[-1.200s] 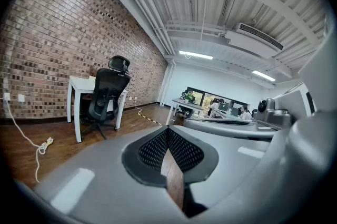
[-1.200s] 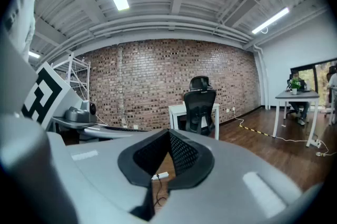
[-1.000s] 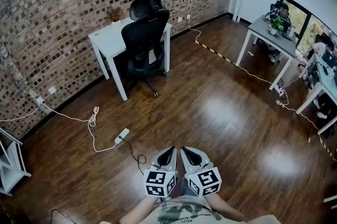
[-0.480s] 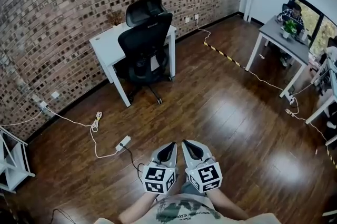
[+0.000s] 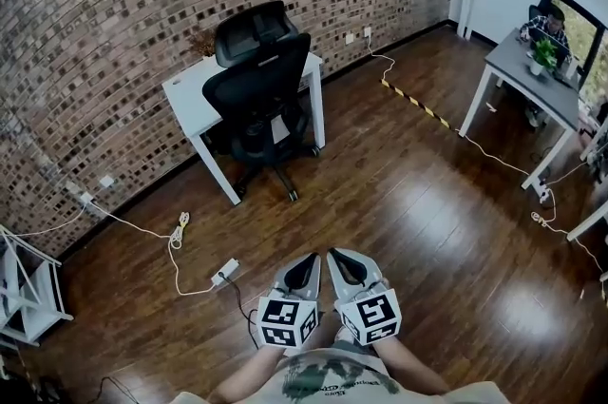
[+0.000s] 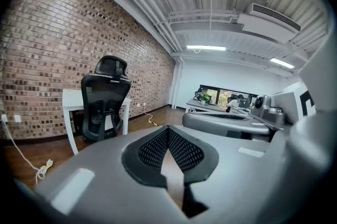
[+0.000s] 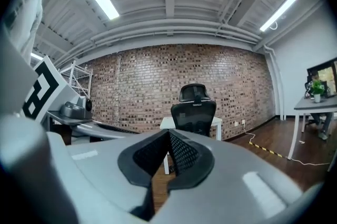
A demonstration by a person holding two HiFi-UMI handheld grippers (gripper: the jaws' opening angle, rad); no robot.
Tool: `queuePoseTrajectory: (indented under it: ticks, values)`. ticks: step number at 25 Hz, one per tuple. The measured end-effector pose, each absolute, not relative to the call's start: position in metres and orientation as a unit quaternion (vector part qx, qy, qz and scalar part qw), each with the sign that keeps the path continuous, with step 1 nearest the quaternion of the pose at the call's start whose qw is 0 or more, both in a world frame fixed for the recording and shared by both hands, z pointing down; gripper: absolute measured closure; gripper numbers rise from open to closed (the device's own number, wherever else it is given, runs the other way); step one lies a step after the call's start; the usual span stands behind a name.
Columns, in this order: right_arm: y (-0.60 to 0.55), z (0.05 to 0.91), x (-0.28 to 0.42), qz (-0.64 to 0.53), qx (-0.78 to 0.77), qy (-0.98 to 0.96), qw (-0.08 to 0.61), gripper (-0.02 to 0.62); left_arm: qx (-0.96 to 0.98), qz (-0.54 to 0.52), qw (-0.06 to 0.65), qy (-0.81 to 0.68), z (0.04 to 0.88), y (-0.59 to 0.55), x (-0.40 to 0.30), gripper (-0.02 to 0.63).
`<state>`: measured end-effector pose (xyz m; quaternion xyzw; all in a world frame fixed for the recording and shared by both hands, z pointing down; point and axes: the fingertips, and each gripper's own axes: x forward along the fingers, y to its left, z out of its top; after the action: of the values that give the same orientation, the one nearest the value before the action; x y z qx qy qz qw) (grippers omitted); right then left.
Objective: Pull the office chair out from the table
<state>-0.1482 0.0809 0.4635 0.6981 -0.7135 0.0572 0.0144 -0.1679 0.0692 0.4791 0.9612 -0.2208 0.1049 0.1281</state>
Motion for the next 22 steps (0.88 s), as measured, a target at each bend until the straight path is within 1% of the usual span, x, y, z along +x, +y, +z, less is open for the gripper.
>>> queuePoseTrajectory:
  ticks: [6,12,22]
  values:
    - [0.058,0.463,-0.113,0.054,0.691,-0.721,0.003,0.595,0.960,0.113,0.117,-0.230,0.483,0.048,-0.131,0.594]
    - [0.036,0.458,-0.084,0.046,0.689,-0.723,0.012,0.595,0.959,0.104,0.113,-0.238,0.478,0.020,-0.105,0.594]
    - [-0.036,0.471,-0.032,0.041,0.690,-0.722,0.033,0.595,0.957,0.093,0.134,-0.241,0.495,-0.058,-0.052,0.594]
